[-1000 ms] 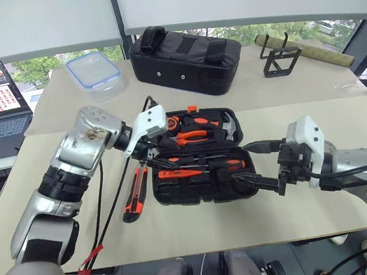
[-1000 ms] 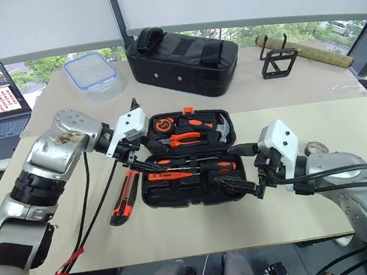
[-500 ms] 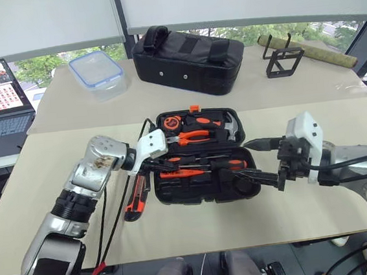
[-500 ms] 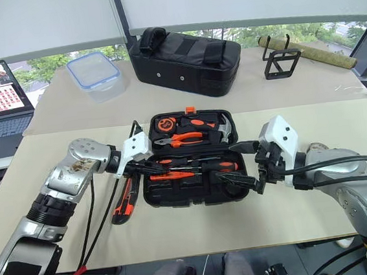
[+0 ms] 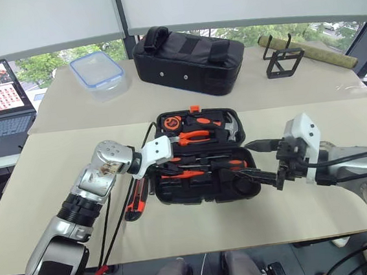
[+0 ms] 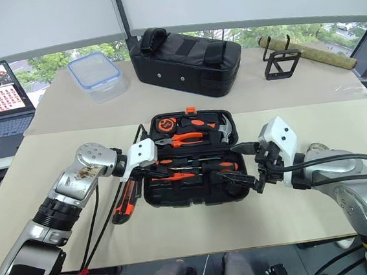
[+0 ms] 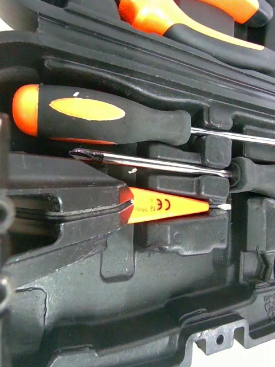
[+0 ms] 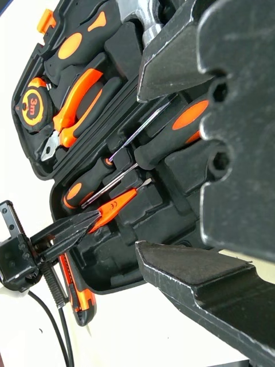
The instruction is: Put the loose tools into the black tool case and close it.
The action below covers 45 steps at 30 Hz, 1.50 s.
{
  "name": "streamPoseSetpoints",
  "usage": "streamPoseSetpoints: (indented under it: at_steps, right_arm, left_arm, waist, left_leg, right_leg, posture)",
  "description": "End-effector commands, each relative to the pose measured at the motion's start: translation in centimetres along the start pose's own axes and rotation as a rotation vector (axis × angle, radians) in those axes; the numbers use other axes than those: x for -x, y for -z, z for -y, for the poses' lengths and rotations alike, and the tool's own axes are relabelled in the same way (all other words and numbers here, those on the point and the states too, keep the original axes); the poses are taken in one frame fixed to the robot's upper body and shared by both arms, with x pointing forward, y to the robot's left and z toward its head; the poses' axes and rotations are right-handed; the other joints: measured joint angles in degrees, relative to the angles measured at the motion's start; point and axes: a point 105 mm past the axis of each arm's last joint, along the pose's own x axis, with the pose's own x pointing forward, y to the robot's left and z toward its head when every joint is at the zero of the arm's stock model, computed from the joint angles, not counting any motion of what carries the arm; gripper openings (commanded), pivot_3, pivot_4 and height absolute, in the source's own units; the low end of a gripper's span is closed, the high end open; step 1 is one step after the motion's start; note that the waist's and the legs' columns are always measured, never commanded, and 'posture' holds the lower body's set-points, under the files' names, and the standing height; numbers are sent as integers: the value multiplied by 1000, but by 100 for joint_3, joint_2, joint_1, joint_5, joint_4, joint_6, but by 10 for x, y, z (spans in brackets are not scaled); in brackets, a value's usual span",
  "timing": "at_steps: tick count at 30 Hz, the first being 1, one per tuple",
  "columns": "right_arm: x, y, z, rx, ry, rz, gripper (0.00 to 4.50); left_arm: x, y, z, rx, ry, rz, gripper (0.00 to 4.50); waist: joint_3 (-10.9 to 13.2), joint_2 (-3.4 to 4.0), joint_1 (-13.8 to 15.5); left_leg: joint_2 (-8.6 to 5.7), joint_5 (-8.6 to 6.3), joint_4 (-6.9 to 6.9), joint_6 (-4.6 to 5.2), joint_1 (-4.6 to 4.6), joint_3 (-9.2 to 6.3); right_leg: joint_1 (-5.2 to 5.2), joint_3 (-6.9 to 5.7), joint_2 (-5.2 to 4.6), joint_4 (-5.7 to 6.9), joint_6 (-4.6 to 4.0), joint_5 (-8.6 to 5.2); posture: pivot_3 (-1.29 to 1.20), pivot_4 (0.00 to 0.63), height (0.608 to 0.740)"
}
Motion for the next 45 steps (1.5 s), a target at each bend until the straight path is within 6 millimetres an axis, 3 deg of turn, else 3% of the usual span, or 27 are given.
streamPoseSetpoints:
  at_steps: [1, 5, 7, 9, 11, 16, 18, 20, 21, 28, 32, 45]
  right_arm:
    - [1, -9, 2, 24, 13, 26, 4500]
    - [2, -9, 1, 29, 7, 28, 4500]
    - [3, -15, -2, 51, -22, 35, 4500]
    - [4, -23, -8, 67, -74, 53, 4500]
    - [5, -30, -14, 75, -135, 67, 4500]
    - [4, -36, -21, 106, -235, 59, 4500]
    - [3, -37, -21, 113, -259, 59, 4500]
    - [0, -38, -19, 116, -269, 60, 4500]
    - [-1, -38, -19, 117, -277, 59, 4500]
    - [-11, -37, -21, 123, -313, 54, 4500]
    - [-14, -31, -24, 134, -294, 52, 4500]
    - [-17, -23, -26, 105, -219, 72, 4500]
  left_arm:
    - [9, 0, -5, 13, -37, 21, 41]
    - [29, -6, -12, 7, -90, 52, 41]
    - [57, -17, -18, 80, -160, 105, 41]
    - [87, -20, -17, 171, -237, 141, 531]
    - [115, -10, -8, 264, -320, 124, 1125]
    - [168, 44, 27, 471, -563, -62, 2956]
    - [180, 58, 40, 544, -627, -110, 3656]
    - [181, 58, 49, 589, -647, -115, 4400]
    - [178, 56, 52, 615, -645, -111, 4483]
    - [135, 37, 55, 770, -566, -180, 4483]
    - [112, 37, 41, 815, -544, -248, 4483]
    - [76, 50, 57, 812, -418, -395, 4483]
  waist:
    - [0, 0, -4]
    - [0, 0, -24]
    - [1, -1, -41]
    - [2, -1, -67]
    - [2, 2, -129]
    - [1, 5, -179]
    - [3, 3, -162]
    - [5, -1, -73]
    - [7, -4, -27]
    - [5, -8, 150]
    - [3, -10, 109]
    - [2, -8, -26]
  left_leg:
    - [0, 0, 0, 0, 0, 0]
    - [0, 0, -1, 0, 0, 0]
    - [1, 0, -2, 0, -1, 0]
    - [3, 0, -3, 0, -5, 0]
    - [5, 0, -8, -1, -4, 1]
    - [8, -1, -27, -1, 19, 2]
    - [6, -1, -26, -1, 19, 4]
    - [6, -3, -23, -6, 18, 3]
    - [4, -21, -22, -36, 18, 1]
    - [-6, -30, -14, -43, 23, -1]
    - [-4, -28, -13, -46, 17, 2]
    - [3, -24, -20, -55, 22, 3]
  right_leg:
    - [0, 0, 0, 0, 0, 0]
    - [-3, 0, 0, 0, 0, 0]
    - [-6, 0, 1, 1, 0, 0]
    - [-12, 1, 4, 3, 0, 0]
    - [-17, 1, 6, 3, 0, 0]
    - [-6, -12, 17, -3, -1, -1]
    - [-4, -15, 24, -7, -2, -1]
    - [1, -17, 22, -8, -3, 0]
    - [2, -20, 20, -11, -3, 0]
    - [9, -23, 8, -8, 3, 5]
    - [5, -20, 3, 6, 0, 7]
    - [1, -16, 8, 5, -9, 4]
  posture:
    - [0, 150, 716]
    - [0, 150, 716]
    - [0, 150, 716]
    - [0, 150, 716]
    - [0, 150, 716]
    - [0, 150, 716]
    - [0, 150, 716]
    - [0, 150, 716]
    - [0, 150, 716]
    - [0, 150, 716]
    - [0, 150, 716]
    - [0, 150, 716]
